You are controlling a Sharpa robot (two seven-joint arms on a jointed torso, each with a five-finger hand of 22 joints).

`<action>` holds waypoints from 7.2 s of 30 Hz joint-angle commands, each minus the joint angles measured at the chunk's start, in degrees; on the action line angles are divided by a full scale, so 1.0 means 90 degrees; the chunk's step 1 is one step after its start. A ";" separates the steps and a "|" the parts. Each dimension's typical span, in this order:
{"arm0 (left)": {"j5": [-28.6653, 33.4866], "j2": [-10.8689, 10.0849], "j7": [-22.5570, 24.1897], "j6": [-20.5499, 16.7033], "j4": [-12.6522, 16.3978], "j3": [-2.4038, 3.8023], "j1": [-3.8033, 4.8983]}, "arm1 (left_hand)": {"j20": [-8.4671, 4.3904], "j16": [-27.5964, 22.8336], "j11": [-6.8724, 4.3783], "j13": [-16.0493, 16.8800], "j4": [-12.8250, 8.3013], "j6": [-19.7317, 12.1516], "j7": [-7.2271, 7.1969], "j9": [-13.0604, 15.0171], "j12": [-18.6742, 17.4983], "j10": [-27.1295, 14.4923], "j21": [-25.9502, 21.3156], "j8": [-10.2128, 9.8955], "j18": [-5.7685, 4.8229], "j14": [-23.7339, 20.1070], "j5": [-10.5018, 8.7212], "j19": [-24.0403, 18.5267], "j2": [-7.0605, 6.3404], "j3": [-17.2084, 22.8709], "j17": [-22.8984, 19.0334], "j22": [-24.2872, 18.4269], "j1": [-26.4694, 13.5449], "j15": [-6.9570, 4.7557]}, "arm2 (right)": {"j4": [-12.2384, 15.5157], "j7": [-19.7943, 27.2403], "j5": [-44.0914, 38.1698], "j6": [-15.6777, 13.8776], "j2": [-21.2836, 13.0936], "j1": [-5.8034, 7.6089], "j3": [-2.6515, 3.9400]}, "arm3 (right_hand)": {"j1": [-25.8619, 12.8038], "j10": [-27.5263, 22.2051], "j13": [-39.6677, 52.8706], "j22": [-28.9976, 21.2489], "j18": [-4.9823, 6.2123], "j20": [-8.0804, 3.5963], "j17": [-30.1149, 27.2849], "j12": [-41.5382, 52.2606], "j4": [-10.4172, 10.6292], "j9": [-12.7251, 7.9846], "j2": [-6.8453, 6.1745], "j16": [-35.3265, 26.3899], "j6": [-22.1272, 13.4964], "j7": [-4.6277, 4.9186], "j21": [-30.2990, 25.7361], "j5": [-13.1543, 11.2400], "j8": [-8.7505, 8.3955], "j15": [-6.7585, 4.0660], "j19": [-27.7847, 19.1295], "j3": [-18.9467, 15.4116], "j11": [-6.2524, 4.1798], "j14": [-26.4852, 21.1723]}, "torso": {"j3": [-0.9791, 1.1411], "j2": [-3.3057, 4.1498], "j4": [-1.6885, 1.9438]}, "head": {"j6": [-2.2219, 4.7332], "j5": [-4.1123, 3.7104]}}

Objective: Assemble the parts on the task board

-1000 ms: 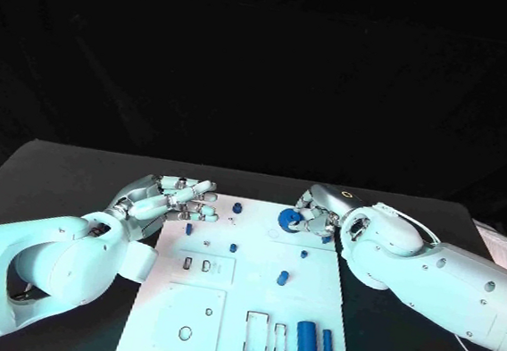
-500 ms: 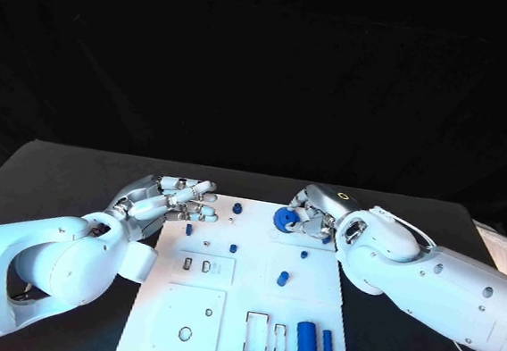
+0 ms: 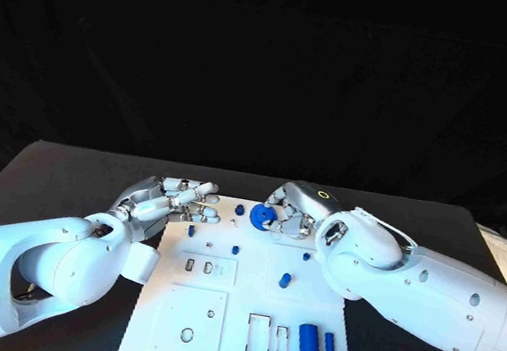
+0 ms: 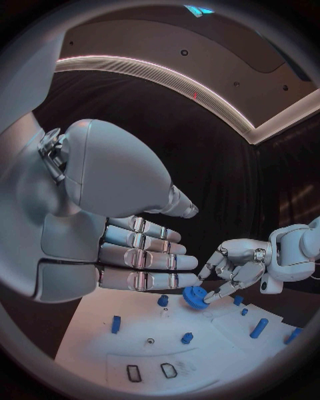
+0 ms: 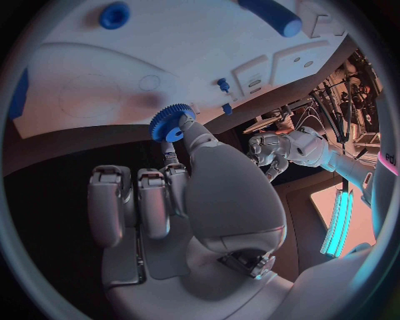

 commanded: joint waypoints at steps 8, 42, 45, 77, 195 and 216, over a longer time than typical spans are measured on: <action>0.0011 0.0007 0.0028 0.0090 0.0017 0.0003 0.0003 | 0.0019 -0.0043 0.0021 -0.0005 -0.0033 0.0009 0.0030 -0.0002 -0.0014 0.0009 -0.0024 -0.0035 0.0076 0.0009 -0.0038 0.0018 0.0071 0.0007 0.0006 -0.0006 -0.0002 0.0047 | -0.0182 -0.0115 -0.0329 0.0110 0.0422 -0.0010 -0.0060 | 0.0003 0.0188 0.0690 0.0352 -0.0108 -0.0047 0.1399 -0.0005 0.0014 0.0082 0.0093 0.0027 0.0476 -0.0267 0.0018 -0.0042 0.0031 -0.0032 0.0111 0.0053 -0.0038 0.0605 | -0.0003 0.0007 0.0008 | -0.0018 0.0067; 0.0011 -0.0015 0.0032 0.0083 0.0024 0.0004 0.0005 | 0.0019 -0.0049 0.0023 -0.0005 -0.0038 0.0007 0.0033 -0.0003 -0.0020 0.0008 -0.0026 -0.0041 0.0076 0.0011 -0.0042 0.0020 0.0072 0.0007 0.0011 -0.0009 0.0000 0.0048 | -0.0905 0.0023 -0.0188 0.0250 0.1106 -0.0101 -0.0185 | -0.0507 0.0060 0.0513 0.0272 -0.0097 0.0058 0.1335 -0.0322 0.0214 -0.0036 -0.0250 -0.0010 -0.0053 -0.0037 -0.0026 -0.0331 -0.0402 0.0116 0.0069 0.0011 0.0153 0.0590 | 0.0015 0.0008 -0.0024 | -0.0070 0.0140; 0.0011 -0.0018 0.0029 0.0083 0.0028 0.0004 0.0005 | 0.0019 -0.0049 0.0023 -0.0005 -0.0038 0.0007 0.0033 -0.0003 -0.0020 0.0008 -0.0026 -0.0041 0.0076 0.0011 -0.0042 0.0020 0.0072 0.0007 0.0011 -0.0009 0.0000 0.0048 | -0.0921 0.0012 -0.0139 0.0312 0.1117 -0.0099 -0.0186 | -0.0765 0.0005 0.0440 0.0243 -0.0089 0.0123 0.1324 -0.0448 0.0406 -0.0046 -0.0327 -0.0017 -0.0328 0.0019 -0.0042 -0.0356 -0.0408 0.0174 0.0053 -0.0162 0.0214 0.0587 | 0.0012 0.0006 -0.0022 | -0.0068 0.0140; 0.0011 -0.0057 0.0004 0.0114 -0.0026 0.0004 0.0007 | 0.0021 -0.0068 0.0027 -0.0006 -0.0059 0.0003 0.0036 -0.0003 -0.0037 0.0000 -0.0034 -0.0056 0.0076 0.0013 -0.0045 0.0024 0.0074 0.0011 0.0026 -0.0017 0.0015 0.0050 | -0.0611 0.1027 0.1116 -0.0977 0.0459 -0.0086 -0.0159 | -0.1056 0.0011 0.0522 0.0275 -0.0090 0.0196 0.1410 -0.0440 0.1173 -0.0021 -0.0044 0.0028 -0.0552 0.0073 -0.0027 0.0740 -0.0388 0.0233 0.0065 -0.0878 0.0271 0.0605 | 0.0034 -0.0008 -0.0072 | -0.0019 0.0121; 0.0011 -0.0019 0.0063 0.0218 -0.0644 -0.0017 -0.0017 | 0.0021 -0.0102 0.0029 -0.0006 -0.0096 0.0000 0.0038 -0.0002 -0.0057 -0.0008 -0.0048 -0.0081 0.0077 0.0021 -0.0042 0.0033 0.0101 0.0032 0.0054 -0.0031 0.0047 0.0051 | 0.0345 0.0368 0.1036 0.0020 0.0262 -0.0543 -0.0160 | 0.0009 0.0017 0.0505 0.0237 -0.0081 -0.0115 0.1486 -0.0671 -0.0248 0.0148 0.0490 0.0056 0.0741 -0.0373 -0.0070 -0.0820 -0.0025 -0.0103 0.0048 -0.0077 -0.0122 0.0620 | -0.0161 -0.0236 -0.0031 | -0.0390 0.0215; 0.0011 0.0011 0.0066 0.0228 -0.0670 -0.0018 -0.0017 | 0.0022 -0.0106 0.0031 -0.0007 -0.0097 -0.0002 0.0043 -0.0002 -0.0060 -0.0009 -0.0049 -0.0085 0.0077 0.0022 -0.0043 0.0034 0.0103 0.0033 0.0058 -0.0033 0.0044 0.0052 | 0.0124 -0.0120 0.0876 0.0224 0.0827 -0.0850 -0.0287 | -0.0098 -0.0012 0.0466 0.0161 -0.0066 -0.0107 0.1435 -0.0750 -0.0241 0.0140 0.0426 0.0023 0.0705 -0.0344 -0.0111 -0.0736 -0.0064 -0.0088 0.0017 -0.0064 -0.0100 0.0608 | -0.0185 -0.0238 -0.0033 | -0.0437 0.0298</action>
